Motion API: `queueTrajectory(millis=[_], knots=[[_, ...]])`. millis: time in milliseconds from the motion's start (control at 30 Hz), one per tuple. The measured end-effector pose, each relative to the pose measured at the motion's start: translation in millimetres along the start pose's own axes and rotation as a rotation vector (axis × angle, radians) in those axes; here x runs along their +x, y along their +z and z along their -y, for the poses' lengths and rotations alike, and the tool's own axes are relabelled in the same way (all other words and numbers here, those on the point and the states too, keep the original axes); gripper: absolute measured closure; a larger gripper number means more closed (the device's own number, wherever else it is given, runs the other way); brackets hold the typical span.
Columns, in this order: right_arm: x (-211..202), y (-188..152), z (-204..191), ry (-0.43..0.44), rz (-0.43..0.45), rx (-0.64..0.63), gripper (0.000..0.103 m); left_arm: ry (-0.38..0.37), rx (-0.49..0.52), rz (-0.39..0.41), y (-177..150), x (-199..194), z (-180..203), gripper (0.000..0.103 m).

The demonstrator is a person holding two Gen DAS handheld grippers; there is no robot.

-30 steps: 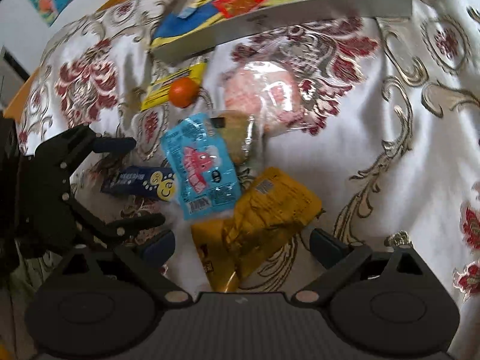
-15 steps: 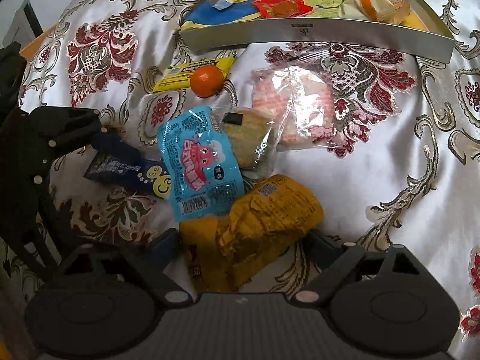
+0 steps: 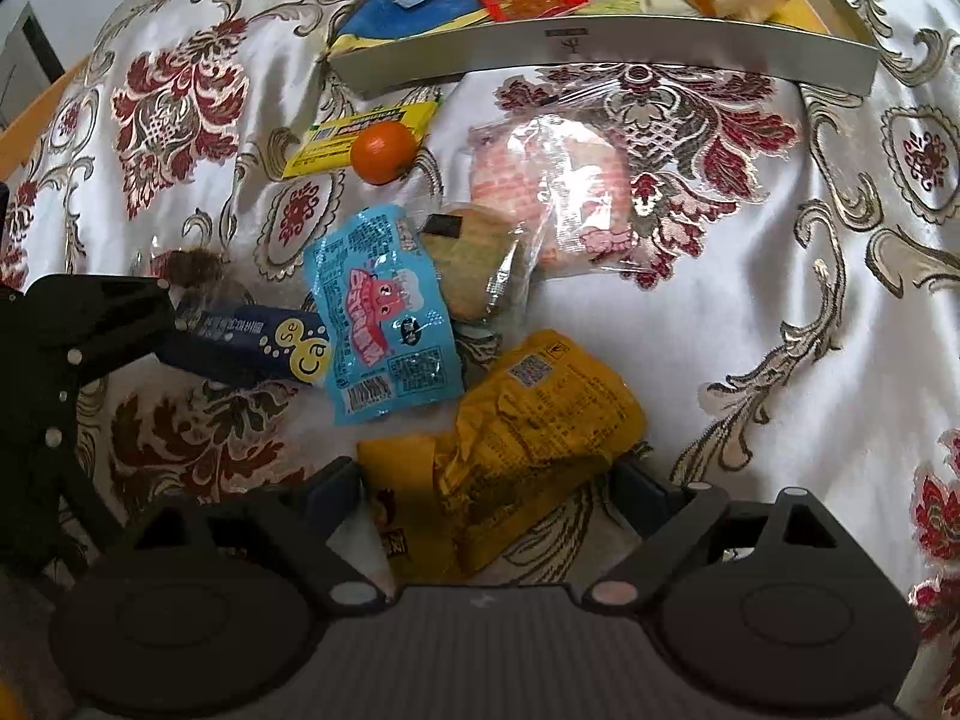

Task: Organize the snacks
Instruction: 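Grasp the blue milk-powder stick with the left tool while the right tool holds the gold pouch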

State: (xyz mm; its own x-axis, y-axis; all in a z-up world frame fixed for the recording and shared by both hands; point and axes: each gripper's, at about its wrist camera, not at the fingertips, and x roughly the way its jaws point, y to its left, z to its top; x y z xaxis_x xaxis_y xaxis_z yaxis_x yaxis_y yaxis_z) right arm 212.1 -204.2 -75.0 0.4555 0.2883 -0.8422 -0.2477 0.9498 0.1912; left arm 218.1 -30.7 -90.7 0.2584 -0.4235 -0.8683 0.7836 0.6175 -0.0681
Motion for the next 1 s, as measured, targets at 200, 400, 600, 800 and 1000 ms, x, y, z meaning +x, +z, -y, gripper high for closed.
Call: queueTrajectory(millis=[200, 400, 600, 800, 1000], knots=[[-1, -1, 2, 0.014, 0.008, 0.033, 0.01, 0.062, 0.014, 0.032, 4, -9, -23, 0.007], [1, 2, 7, 0.035, 0.028, 0.084, 0.009, 0.073, 0.017, 0.073, 11, -11, -42, 0.007], [5, 5, 8, 0.045, 0.064, 0.098, 0.009, 0.075, -0.119, 0.097, 13, -6, -60, 0.007], [6, 7, 7, 0.051, 0.116, 0.092, 0.01, 0.029, -0.454, 0.23, 14, -17, -93, 0.007], [7, 9, 9, 0.08, 0.148, 0.122, 0.01, 0.069, -0.802, 0.36, 10, -21, -113, 0.011]])
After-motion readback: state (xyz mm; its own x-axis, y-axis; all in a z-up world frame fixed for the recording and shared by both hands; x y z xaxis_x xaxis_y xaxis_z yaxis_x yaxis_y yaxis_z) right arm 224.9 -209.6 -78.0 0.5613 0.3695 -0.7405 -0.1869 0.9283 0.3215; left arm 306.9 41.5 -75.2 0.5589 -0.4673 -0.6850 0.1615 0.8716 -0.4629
